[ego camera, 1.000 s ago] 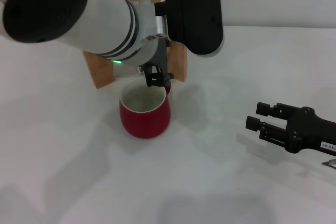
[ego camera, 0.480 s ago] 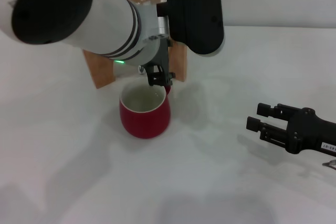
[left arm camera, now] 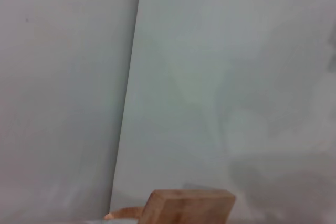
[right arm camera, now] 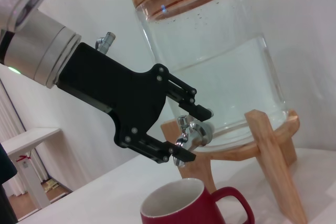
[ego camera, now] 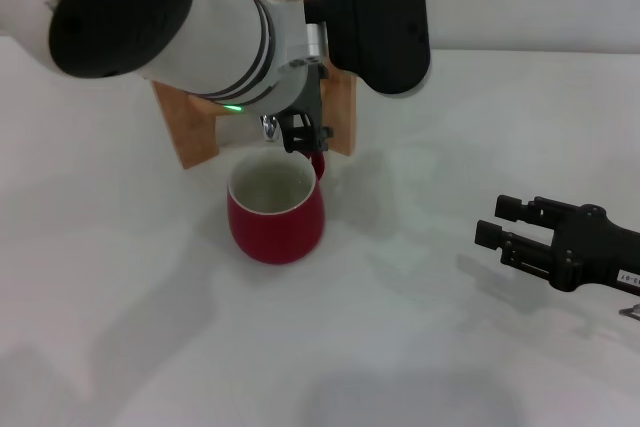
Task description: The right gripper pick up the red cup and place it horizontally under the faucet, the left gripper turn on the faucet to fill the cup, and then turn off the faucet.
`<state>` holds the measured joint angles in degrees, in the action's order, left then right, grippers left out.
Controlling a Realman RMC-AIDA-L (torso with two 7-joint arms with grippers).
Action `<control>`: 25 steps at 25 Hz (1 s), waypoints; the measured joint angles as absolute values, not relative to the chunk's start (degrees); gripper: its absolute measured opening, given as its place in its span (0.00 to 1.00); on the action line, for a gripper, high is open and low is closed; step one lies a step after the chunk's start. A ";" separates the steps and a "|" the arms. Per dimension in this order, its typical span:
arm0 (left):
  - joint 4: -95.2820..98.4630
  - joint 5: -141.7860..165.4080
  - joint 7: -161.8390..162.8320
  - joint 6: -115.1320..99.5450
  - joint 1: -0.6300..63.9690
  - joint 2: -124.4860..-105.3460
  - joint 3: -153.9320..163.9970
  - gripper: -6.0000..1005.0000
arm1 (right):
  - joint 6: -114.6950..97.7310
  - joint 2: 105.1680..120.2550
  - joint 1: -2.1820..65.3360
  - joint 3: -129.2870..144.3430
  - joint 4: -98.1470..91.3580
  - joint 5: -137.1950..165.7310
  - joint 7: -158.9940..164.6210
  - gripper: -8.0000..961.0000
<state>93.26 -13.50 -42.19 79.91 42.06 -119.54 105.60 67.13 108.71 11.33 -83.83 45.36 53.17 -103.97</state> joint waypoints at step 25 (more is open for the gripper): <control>111.84 -26.25 -42.88 76.85 20.39 -119.40 101.48 0.63 | 69.14 108.68 11.34 -85.40 44.69 53.18 -104.58 0.56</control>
